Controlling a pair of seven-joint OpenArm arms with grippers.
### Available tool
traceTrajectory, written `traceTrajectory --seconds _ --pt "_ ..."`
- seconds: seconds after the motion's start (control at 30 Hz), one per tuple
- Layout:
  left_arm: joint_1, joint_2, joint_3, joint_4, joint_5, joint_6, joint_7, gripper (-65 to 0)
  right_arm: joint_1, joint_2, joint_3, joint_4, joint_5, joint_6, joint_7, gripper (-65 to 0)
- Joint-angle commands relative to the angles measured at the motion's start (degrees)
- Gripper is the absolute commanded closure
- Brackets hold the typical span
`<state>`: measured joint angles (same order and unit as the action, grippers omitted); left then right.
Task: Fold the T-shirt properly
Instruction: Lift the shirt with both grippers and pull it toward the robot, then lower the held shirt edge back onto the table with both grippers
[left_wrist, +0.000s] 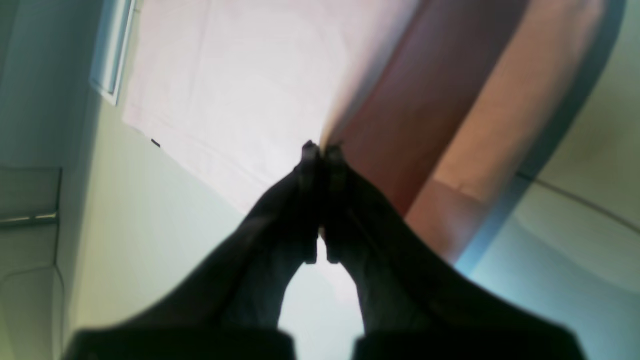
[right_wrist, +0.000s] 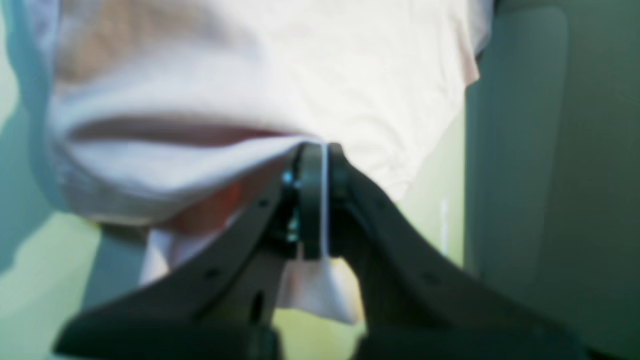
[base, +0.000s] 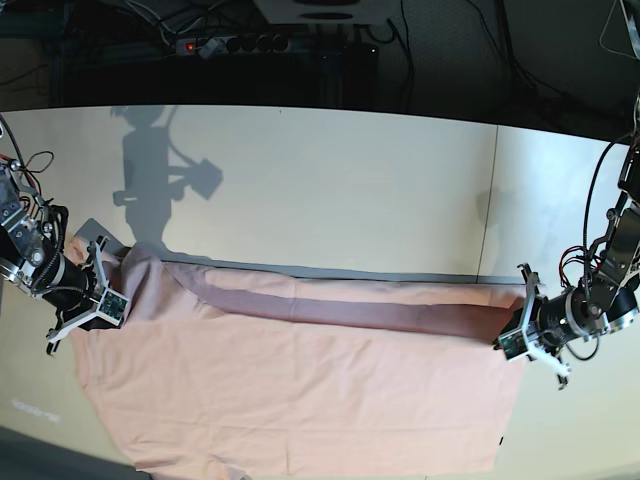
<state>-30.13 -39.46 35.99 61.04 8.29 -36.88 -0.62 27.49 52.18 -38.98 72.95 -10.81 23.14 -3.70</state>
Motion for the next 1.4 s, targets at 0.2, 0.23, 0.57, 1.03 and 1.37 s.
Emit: traceTrajectory --seconds 0.2,0.23,0.57,1.03,1.37 --pt "-4.96 2.36 -0.26 -5.57 -1.29 -0.02 -0.48 0.0 10.10 -0.07 -8.04 -4.35 -0.98 1.60 1.92 0.0" --pt "-4.96 2.56 -0.26 -6.10 -1.95 0.00 -0.48 0.0 11.02 -0.59 -8.83 -5.01 -0.98 1.62 2.10 0.0" --pt "-4.92 2.47 -0.26 -6.95 -2.51 0.20 -0.46 0.0 15.37 -6.36 -12.15 -12.37 -3.78 1.57 4.35 0.0" --pt "-4.94 2.45 -0.26 -6.99 -4.59 2.89 -0.39 -23.9 16.74 -9.70 -12.15 -18.67 -1.53 1.55 5.86 0.0" --pt "-4.96 2.45 -0.26 -6.99 -16.06 9.42 9.90 -33.1 16.81 -10.08 -12.09 -19.78 4.90 1.40 6.93 -26.9"
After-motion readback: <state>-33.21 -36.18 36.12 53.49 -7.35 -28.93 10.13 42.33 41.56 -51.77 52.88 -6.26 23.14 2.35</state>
